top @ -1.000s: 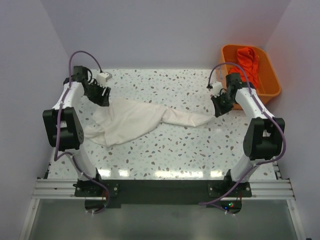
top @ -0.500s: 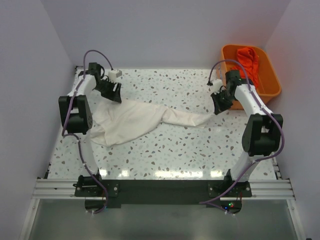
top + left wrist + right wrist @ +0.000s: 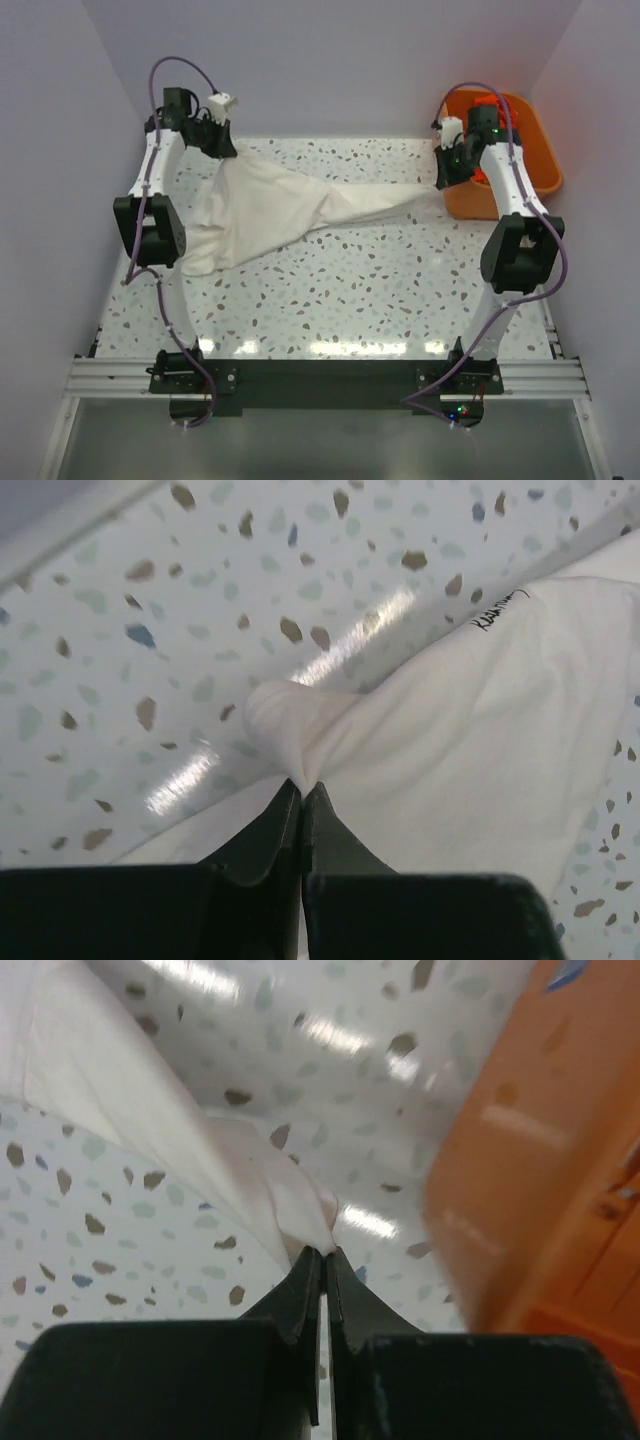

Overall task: Fold and stack the t-shirts
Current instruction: Flatten the tshirt out

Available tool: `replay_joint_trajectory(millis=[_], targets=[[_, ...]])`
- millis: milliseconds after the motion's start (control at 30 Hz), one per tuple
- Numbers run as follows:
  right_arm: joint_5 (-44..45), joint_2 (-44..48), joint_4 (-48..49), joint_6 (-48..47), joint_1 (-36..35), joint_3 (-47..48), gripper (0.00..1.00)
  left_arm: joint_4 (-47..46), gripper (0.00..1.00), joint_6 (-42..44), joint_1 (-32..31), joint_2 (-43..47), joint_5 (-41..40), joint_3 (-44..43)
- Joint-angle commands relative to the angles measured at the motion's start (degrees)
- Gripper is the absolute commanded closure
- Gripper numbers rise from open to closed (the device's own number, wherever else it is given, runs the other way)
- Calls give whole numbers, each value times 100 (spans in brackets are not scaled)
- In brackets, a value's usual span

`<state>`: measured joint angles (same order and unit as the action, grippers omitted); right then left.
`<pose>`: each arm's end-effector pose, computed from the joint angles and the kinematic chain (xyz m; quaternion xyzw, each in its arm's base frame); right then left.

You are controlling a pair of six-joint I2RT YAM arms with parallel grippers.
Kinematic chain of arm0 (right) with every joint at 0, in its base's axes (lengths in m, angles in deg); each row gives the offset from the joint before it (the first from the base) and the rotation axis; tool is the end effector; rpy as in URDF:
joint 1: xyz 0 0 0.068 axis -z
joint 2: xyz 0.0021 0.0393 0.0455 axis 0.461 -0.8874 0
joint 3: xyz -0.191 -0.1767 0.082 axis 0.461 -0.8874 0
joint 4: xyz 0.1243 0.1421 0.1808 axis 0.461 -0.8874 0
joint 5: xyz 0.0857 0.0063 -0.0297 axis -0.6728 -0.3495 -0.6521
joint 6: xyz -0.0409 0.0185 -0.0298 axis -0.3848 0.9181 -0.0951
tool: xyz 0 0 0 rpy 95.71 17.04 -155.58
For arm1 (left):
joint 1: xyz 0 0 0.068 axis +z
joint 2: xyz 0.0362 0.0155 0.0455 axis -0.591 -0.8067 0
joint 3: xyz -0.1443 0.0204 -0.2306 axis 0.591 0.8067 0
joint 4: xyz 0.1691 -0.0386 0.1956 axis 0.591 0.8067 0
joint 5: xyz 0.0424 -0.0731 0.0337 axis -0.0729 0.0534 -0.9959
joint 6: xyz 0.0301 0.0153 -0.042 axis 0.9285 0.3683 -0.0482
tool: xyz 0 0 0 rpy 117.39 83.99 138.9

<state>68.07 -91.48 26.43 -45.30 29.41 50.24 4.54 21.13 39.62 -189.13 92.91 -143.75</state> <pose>0.4072 -0.0049 0.2848 -0.1923 0.9477 0.0771 0.2429 0.4940 0.0087 0.2603 0.2370 0.8827 -0.2180 0.3423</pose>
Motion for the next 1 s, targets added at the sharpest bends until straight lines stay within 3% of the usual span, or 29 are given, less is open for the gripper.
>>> replay_joint_trajectory(millis=[0, 67, 133, 233, 267, 367, 533, 633, 700, 733, 867, 967], targets=[[-232, -89, 245, 523, 515, 1497, 100, -576, 100, 32, 143, 772, 816, -1056], [-540, -116, 183, 778, 682, 1940, 100, -611, 100, 294, 178, 1168, 1166, -892], [-837, 50, 148, 831, 893, 2083, 100, -629, 100, 558, 275, 1976, 1431, -147], [-963, 664, 192, 403, 982, 1259, 100, 10, 100, 1988, 354, 3215, 1933, 1268], [-910, 857, 218, 279, 982, 952, 100, 326, 100, 3089, 354, 3514, 2021, 1628], [-805, 1421, 288, -213, 973, -349, 100, 1697, 100, 5200, 346, 4482, 1865, 3087], [-611, 2010, 297, -1047, 973, -2038, 100, 2843, 71, 6799, 346, 5405, 1021, 5276], [-505, 2029, 132, -1460, 965, -2610, 100, 2378, 51, 6555, 346, 5714, 519, 6218], [-497, 1976, -79, -1550, 965, -2794, 100, 1976, 48, 6116, 346, 5697, 360, 6421], [-505, 1906, -142, -1603, 965, -2839, 100, 1833, 42, 5697, 346, 5644, 465, 6404], [-462, 1888, -134, -1603, 956, -3042, 100, 843, 37, 4237, 188, 5075, 852, 5905], [-356, 1879, -81, -1568, 956, -3050, 100, 0, 34, 3156, -452, 4731, 686, 5780]])
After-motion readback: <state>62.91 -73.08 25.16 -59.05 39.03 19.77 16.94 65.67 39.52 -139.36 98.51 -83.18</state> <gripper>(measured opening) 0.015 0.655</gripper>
